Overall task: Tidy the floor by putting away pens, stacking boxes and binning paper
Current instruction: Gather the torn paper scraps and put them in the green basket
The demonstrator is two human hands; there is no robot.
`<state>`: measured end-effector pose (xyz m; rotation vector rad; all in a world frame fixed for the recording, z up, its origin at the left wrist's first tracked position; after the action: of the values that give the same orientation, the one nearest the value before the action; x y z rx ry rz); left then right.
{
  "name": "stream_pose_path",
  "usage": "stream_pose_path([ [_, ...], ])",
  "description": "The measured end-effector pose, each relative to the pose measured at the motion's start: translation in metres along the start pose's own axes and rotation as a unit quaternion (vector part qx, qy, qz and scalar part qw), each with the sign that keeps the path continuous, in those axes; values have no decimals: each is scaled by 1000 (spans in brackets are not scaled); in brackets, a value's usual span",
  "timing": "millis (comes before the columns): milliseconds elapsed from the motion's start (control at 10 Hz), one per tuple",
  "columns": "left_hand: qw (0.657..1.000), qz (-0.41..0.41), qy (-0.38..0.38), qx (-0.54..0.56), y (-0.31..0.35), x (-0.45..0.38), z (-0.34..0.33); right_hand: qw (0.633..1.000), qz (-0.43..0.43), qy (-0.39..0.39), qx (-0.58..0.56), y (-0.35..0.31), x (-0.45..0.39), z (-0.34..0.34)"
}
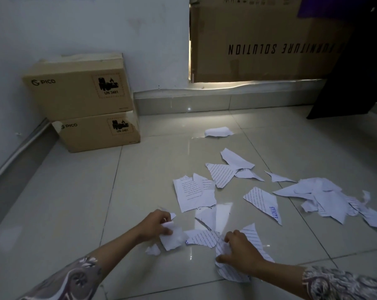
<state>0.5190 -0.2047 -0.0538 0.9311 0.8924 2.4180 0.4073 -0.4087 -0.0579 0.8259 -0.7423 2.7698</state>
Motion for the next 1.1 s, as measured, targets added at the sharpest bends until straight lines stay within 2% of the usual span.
stream_pose_path([
  [100,999,-16,-4,42,12,-1,0,1000,-3,6,28,-6,-1,-9],
  [300,998,-33,-45,32,31,-11,-18,999,-13,43,0,-8,-3,-20],
  [500,997,-46,-62,6,44,-23,-39,997,-68,28,9,3,-11,-19],
  [600,997,-47,-52,-25,51,-29,-46,991,-82,101,21,3,-17,-9],
  [900,992,-13,-27,-124,42,-41,-67,973,-60,219,40,-5,-19,5],
  [1000,988,-8,-17,-151,42,-47,-65,997,-74,-23,-8,2,-17,-17],
  [1100,985,-12,-14,-169,43,-52,-66,998,-36,-48,-21,11,-26,-23],
])
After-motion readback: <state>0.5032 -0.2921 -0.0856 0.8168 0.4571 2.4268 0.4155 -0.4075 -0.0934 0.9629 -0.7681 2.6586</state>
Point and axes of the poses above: each hand's wrist, its own x-axis away from the middle knuckle, its own z-axis out of the back of the hand, y = z × x, the point moved 8 cm from there along -x, towards the middle knuckle, and after that the axes turned 8 degrees about -y, right-handed, at the moved point
